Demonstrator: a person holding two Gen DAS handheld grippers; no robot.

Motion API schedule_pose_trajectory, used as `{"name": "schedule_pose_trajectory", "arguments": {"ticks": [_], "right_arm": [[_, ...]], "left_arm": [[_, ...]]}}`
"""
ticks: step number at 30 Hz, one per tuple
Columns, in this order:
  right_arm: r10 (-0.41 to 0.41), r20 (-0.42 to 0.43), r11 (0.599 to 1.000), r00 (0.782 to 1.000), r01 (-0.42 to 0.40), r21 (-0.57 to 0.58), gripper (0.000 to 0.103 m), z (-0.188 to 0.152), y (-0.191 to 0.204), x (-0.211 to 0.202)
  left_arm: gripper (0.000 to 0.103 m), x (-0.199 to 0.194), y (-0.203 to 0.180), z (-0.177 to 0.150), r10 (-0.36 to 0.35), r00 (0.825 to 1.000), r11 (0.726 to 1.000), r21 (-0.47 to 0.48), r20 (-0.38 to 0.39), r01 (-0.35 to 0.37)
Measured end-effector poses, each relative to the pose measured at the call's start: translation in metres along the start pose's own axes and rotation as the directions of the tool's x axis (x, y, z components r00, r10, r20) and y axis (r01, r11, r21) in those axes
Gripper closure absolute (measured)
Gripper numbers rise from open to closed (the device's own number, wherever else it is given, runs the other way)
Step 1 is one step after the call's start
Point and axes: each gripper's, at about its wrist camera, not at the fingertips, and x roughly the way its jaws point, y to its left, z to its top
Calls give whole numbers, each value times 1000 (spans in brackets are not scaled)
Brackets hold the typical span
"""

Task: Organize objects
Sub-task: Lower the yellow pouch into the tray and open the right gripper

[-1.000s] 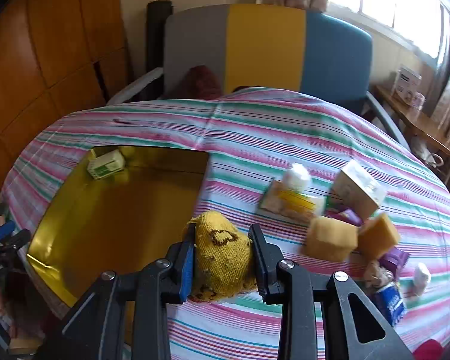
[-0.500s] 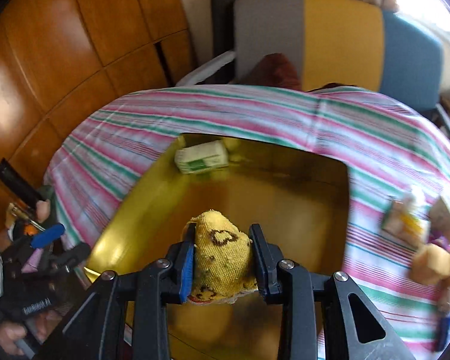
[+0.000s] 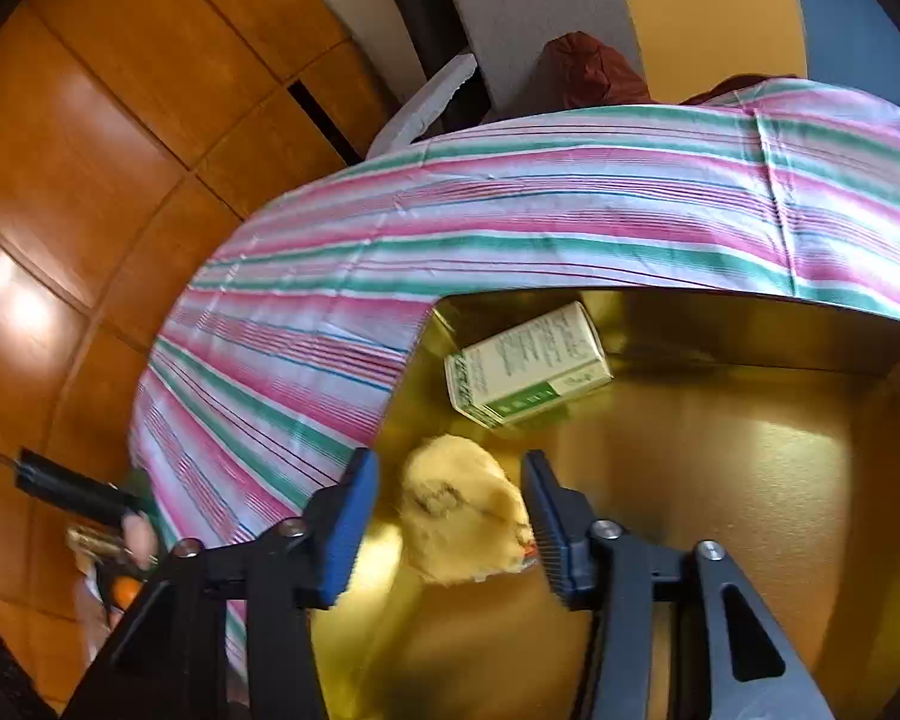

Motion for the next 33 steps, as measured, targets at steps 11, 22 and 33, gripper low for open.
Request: {"name": "schedule_pose_trajectory", "arguments": {"ticks": [11,22,33], "right_arm": [[-77,74,983,994,88,-159,28,-31,4,-56],[-182,168,964,969,209,-164,16,-70,-50,-133],[-390,245,920,888,388,61,13,-98,-172,-234]], "left_arm": [[23,-8,-11,1,-21,999,1000,23,26,21],[23,-22,-67,7,-128,991,983,135,48,121],[24,-26,-181,9,-298,954,895,335,-44,295]]}}
